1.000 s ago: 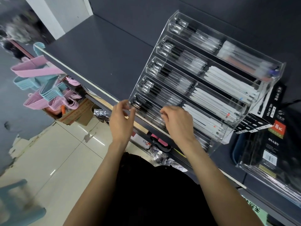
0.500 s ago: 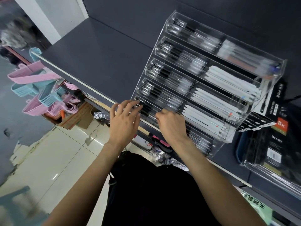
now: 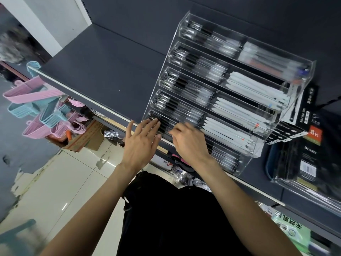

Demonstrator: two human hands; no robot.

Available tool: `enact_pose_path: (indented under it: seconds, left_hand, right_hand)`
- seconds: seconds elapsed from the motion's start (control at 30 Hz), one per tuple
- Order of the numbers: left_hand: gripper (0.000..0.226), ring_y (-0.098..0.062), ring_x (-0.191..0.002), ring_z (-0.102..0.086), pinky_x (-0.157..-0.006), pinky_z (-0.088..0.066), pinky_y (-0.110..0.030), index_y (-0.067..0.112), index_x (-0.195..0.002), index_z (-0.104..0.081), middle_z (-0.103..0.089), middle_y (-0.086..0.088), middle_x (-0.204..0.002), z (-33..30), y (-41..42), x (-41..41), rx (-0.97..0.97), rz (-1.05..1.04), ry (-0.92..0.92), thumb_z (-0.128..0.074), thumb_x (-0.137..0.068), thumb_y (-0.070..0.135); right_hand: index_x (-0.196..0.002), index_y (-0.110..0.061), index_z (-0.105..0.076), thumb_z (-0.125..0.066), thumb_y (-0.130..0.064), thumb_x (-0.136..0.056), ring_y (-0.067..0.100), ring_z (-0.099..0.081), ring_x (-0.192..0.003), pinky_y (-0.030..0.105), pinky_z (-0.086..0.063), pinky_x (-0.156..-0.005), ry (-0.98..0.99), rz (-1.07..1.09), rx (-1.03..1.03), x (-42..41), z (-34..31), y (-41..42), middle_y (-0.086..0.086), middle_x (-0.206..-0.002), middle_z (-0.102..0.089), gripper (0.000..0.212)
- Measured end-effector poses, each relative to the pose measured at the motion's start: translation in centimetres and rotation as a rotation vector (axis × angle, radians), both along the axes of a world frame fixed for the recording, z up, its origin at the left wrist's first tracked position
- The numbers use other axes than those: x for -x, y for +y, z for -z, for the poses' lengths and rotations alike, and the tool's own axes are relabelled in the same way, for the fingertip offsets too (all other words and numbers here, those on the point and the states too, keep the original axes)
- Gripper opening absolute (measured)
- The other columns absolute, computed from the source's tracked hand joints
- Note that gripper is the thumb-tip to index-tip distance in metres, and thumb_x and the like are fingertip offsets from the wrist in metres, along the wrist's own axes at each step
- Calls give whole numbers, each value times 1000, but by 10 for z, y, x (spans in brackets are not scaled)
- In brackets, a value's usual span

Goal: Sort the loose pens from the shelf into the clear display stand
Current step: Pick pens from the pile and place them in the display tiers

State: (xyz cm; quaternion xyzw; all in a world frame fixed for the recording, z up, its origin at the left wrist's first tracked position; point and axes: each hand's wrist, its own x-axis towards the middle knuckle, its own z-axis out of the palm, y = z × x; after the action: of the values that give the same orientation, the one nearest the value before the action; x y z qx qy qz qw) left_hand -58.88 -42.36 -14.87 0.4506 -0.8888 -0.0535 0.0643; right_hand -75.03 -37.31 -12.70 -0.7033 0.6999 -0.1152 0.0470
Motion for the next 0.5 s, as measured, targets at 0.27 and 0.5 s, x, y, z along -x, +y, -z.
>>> enact_pose_path:
  seconds: [0.27, 0.5]
  left_hand:
    - [57, -20, -139, -35, -117, -4, -50, 15, -141, -44, -44, 1, -147, 1, -3, 9, -19, 27, -62, -15, -100, 42]
    - [57, -20, -138, -37, -116, 1, -50, 18, -143, -41, -48, 1, -143, -2, -3, 12, -28, 5, -56, -15, -99, 43]
  right_hand:
    - [-99, -3, -70, -67, -6, -79, 27, -60, -99, 36, -54, -79, 73, -47, 10, 1, 8, 5, 10, -102, -70, 21]
    - [-113, -3, -63, -59, -8, -87, 29, -55, -111, 39, -48, -89, 95, -72, -23, 3, 6, 9, 10, -117, -64, 27]
